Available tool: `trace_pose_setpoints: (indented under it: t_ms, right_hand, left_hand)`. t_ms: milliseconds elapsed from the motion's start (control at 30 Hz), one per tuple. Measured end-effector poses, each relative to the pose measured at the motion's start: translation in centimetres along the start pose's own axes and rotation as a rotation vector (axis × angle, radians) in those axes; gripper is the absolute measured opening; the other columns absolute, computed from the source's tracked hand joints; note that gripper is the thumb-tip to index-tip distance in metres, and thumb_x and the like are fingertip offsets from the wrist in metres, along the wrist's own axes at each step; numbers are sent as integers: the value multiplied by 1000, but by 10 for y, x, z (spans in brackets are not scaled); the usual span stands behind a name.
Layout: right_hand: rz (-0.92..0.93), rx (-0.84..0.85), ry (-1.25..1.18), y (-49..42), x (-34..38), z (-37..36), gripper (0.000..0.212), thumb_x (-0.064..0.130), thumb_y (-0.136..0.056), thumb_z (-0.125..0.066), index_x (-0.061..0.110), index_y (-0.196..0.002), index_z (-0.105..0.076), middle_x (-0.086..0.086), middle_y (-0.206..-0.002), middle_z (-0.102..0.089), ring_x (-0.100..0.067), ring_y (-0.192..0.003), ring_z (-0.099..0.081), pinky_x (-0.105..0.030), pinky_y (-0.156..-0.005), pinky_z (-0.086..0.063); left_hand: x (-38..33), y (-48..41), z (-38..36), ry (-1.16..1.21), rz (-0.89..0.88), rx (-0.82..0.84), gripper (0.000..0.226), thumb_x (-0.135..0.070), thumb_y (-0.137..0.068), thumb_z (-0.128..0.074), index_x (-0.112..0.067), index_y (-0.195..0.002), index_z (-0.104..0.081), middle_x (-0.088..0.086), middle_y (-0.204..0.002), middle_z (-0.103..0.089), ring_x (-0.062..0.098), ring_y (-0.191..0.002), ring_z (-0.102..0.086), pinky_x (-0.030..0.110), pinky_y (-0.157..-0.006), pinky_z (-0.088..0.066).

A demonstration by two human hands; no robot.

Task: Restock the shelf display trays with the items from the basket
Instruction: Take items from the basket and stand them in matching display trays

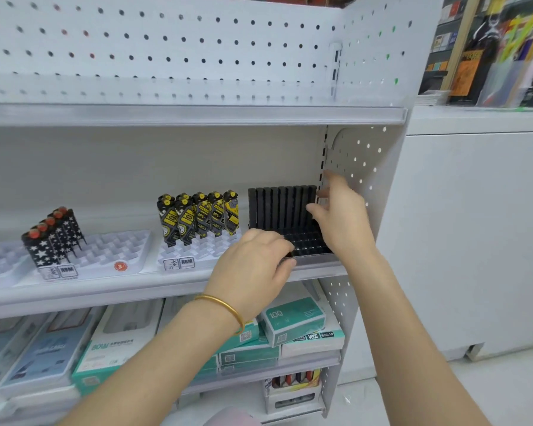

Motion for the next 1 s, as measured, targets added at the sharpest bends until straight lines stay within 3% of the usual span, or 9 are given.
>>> trace_pose_setpoints:
  t_ms: [167,233,300,433,533,600,700,833,1000]
  right_hand:
    - [148,-116,-167,78,49,21,39,11,-89,-58,22,-125,-51,8,-100,-61,-8,-78,-55,-24,-79,-44]
    - [203,-16,-313,116,72,0,31,8,-87,-59,22,-115,-57,13,-87,-60,-5,-75,-54,-17,-71,-44]
    - [244,209,-374,157,92,-55,27,9,-86,-60,23,-109,-60,17,-80,-59,-5,-74,-55,-16,-67,-44]
    - [149,757,-345,262,89,-209,23,12,-87,-59,19,-109,-62,15,-74,-56,-10,-66,-60,-26,-71,-49]
    - [0,1054,-273,335,57,-302,21,13,-90,-57,12,-110,-61,3,-75,-61,-8,-56,-58,-14,-53,-43]
    - [-134,1180,-264,373,31,-344,17,11,-91,-57,10,-107,-60,-10,-88,-65,-8,-52,-57,-12,-41,-41]
    - [-358,1242,-257,409,-10,-381,16,6,-91,-54,9,-106,-58,-14,-101,-62,-13,-55,-57,-17,-41,-43]
    - [-527,1254,-192,436,-44,-400,24,4,-92,-50,7,-115,-58,-8,-89,-65,-15,-63,-60,-20,-46,-46]
    - [-556,1311,-155,454,-56,-411,24,6,-94,-49,9,-117,-55,-11,-98,-66,-13,-66,-60,-17,-47,-48]
  left_hand:
    - [4,69,40,94,-33,-282,26,-19,-89,-48,-11,-106,-67,1,-111,-65,21,-104,-57,24,-96,-38]
    - [17,114,49,105,24,-337,24,-15,-88,-50,-10,-105,-67,0,-110,-65,20,-104,-57,22,-97,-38]
    - [45,166,41,99,134,-296,24,-14,-88,-49,-10,-103,-67,0,-107,-66,20,-101,-57,24,-94,-39]
    - [128,303,-20,121,557,-58,28,-17,-85,-45,-14,-102,-66,-1,-102,-66,23,-98,-57,24,-85,-38]
    - [177,401,-73,145,835,143,27,-5,-89,-49,-14,-108,-66,1,-109,-65,21,-107,-55,29,-92,-42]
    - [198,453,-108,173,961,256,29,-2,-90,-49,-13,-110,-65,2,-113,-64,20,-108,-55,29,-95,-42]
    - [224,524,-163,200,1142,416,34,-2,-90,-49,-16,-119,-61,3,-125,-58,18,-109,-56,27,-97,-43]
    - [226,614,-235,180,1300,776,55,-2,-89,-54,-16,-140,-39,12,-143,-38,29,-124,-46,37,-102,-42]
    - [221,659,-293,87,1075,1133,89,-22,-86,-65,-19,-151,-5,12,-158,2,33,-145,-4,43,-116,-21]
Point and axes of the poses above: each hand's wrist, its own y-axis away from the middle knuckle, its own z-axis out of the back of the hand, x = y × z, the point moved 9 cm from there along -y, towards the middle knuckle
